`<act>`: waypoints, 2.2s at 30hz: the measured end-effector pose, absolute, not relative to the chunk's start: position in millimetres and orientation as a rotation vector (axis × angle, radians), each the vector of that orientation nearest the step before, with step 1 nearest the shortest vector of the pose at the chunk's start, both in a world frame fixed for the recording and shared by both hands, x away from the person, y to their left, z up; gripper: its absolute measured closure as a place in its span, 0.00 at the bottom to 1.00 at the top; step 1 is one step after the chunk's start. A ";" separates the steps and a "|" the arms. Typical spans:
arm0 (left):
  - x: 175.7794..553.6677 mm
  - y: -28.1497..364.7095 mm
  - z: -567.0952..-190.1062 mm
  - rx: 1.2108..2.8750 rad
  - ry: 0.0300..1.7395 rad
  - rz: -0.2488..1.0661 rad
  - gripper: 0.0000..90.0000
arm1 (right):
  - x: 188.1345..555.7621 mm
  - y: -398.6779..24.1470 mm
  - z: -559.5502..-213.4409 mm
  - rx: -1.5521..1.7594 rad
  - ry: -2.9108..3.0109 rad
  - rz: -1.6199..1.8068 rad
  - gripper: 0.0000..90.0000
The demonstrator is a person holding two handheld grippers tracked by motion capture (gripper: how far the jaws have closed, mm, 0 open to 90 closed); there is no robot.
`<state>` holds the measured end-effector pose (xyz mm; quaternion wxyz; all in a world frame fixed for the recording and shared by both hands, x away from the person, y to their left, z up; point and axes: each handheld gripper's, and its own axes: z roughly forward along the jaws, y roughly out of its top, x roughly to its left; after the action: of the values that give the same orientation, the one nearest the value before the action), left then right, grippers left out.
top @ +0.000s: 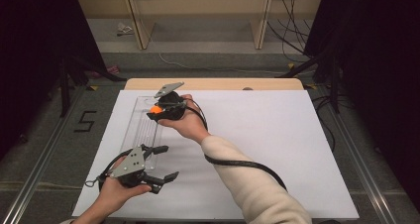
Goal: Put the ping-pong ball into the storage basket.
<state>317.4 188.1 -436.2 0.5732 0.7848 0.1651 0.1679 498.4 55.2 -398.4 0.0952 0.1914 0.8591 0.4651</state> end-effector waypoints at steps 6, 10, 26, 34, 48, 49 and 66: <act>317.4 188.1 -436.3 1.841 0.387 0.394 0.18 | 498.5 60.8 -398.4 0.557 2.555 1.377 0.57; 317.4 188.1 -436.3 1.841 0.386 0.394 0.18 | 498.5 63.8 -397.9 0.551 2.563 1.377 0.57; 317.2 188.1 -436.2 1.843 0.383 0.393 0.18 | 498.7 75.2 -403.4 0.526 2.601 1.358 0.57; 317.2 188.2 -436.4 1.844 0.382 0.392 0.18 | 500.1 78.2 -406.9 0.520 2.615 1.350 0.57; 316.8 188.0 -436.3 1.844 0.381 0.391 0.18 | 501.1 83.8 -414.7 0.522 2.655 1.322 0.57; 316.8 188.0 -436.3 1.844 0.381 0.391 0.18 | 501.2 84.1 -415.4 0.520 2.655 1.320 0.57; 316.9 188.0 -436.4 1.847 0.380 0.390 0.18 | 501.3 86.5 -424.3 0.516 2.703 1.290 0.56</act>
<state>316.9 188.0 -436.4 0.5713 0.7872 0.1619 0.1663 501.3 86.5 -424.3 0.0510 0.1697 0.8883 0.4238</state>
